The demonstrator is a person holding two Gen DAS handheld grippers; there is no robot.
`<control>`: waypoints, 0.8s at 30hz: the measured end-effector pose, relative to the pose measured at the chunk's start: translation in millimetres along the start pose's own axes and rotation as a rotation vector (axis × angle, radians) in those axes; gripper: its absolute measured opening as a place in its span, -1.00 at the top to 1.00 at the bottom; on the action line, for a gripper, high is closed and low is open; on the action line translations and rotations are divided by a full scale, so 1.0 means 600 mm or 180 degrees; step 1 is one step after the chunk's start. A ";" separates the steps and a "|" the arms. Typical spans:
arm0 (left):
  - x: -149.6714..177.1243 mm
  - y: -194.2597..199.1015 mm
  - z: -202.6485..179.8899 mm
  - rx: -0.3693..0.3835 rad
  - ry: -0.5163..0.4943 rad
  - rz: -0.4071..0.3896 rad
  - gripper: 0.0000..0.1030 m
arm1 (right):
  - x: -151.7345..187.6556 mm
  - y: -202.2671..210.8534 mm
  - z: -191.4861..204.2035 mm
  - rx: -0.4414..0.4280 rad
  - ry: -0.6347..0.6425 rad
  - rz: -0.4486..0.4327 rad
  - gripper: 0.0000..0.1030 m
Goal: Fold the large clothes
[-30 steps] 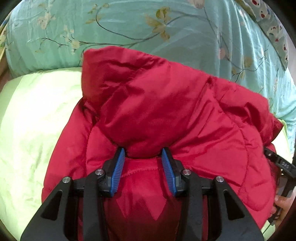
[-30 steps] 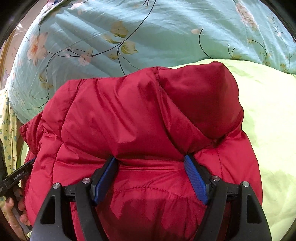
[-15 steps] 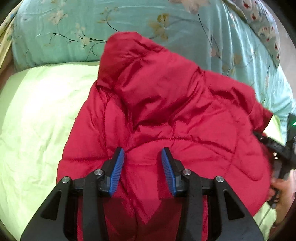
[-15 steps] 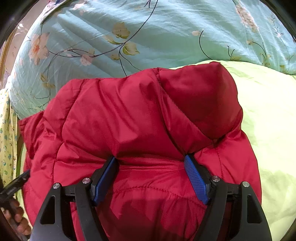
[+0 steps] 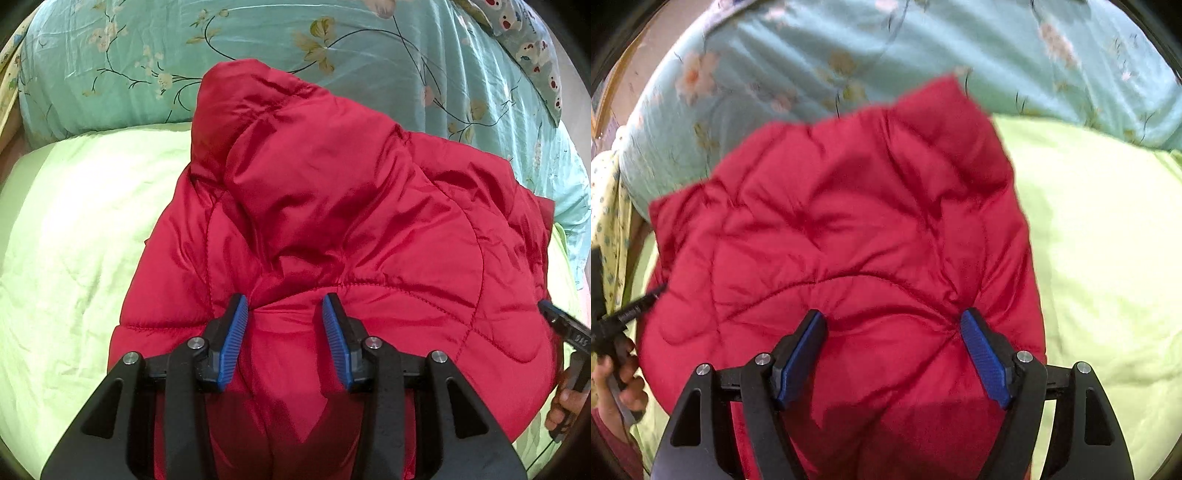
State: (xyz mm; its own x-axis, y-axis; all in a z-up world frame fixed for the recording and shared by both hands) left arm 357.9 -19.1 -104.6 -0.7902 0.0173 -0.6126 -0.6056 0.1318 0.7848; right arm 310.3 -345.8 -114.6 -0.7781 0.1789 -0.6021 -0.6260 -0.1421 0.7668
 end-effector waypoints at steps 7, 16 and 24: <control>0.003 0.048 0.002 0.0003 -0.0024 -0.0044 0.18 | 0.001 -0.019 -0.011 -0.0071 -0.0146 0.0022 -0.54; 0.025 0.129 0.065 0.0225 0.0238 -0.0239 -0.61 | 0.010 0.058 -0.017 -0.0186 -0.0148 -0.0172 -0.54; 0.061 0.109 0.112 0.0531 0.0583 -0.0054 -0.64 | 0.029 0.112 -0.033 -0.0394 -0.0156 -0.0148 -0.54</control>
State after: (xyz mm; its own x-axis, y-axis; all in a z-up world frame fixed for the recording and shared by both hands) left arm 295.7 56.7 -81.7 -0.7931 -0.1644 -0.5865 -0.6070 0.2927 0.7389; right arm 253.9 -371.8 -78.3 -0.7465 0.2349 -0.6225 -0.6653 -0.2511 0.7031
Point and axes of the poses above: each gripper's, at about its wrist camera, not at the fingertips, and y roughly against the way its jaws point, z to its left, x to its underside, the point moved 8 cm from there along -y, roughly the way its jaws point, and after that the axes turned 2 degrees about -x, right-handed, at the moved point
